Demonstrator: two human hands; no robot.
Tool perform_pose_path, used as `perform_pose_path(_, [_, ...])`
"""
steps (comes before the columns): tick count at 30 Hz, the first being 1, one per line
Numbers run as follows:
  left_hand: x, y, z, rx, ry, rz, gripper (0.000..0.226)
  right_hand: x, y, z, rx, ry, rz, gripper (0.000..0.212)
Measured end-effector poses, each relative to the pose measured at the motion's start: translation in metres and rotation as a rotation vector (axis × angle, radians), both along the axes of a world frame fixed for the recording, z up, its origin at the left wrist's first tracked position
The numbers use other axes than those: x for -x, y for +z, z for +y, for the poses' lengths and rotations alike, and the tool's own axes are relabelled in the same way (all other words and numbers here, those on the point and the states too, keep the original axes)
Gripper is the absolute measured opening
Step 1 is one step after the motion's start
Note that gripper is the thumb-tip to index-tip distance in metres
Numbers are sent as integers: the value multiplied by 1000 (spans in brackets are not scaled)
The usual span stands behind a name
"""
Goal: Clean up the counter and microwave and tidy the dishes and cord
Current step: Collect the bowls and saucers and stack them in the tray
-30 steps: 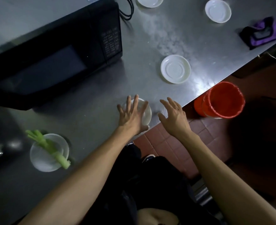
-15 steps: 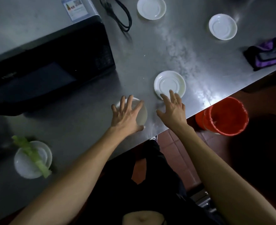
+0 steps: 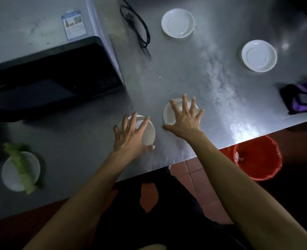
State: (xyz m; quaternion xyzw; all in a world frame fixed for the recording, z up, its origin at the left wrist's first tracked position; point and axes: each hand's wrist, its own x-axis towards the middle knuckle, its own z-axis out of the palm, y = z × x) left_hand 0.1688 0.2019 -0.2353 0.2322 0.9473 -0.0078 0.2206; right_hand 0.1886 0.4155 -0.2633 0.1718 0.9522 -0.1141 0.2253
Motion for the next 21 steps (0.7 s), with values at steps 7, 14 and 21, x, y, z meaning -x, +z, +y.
perform_pose_path(7, [3, 0, 6, -15, 95, 15, 110, 12, -3, 7, -17, 59, 14, 109])
perform_pose_path(14, [5, 11, -13, -32, 197, 28, 107, 15, 13, -20, 39, 219, 112, 103])
perform_pose_path(21, [-2, 26, -63, -69, 325, 64, 108, 28, 33, -73, 41, 354, 166, 105])
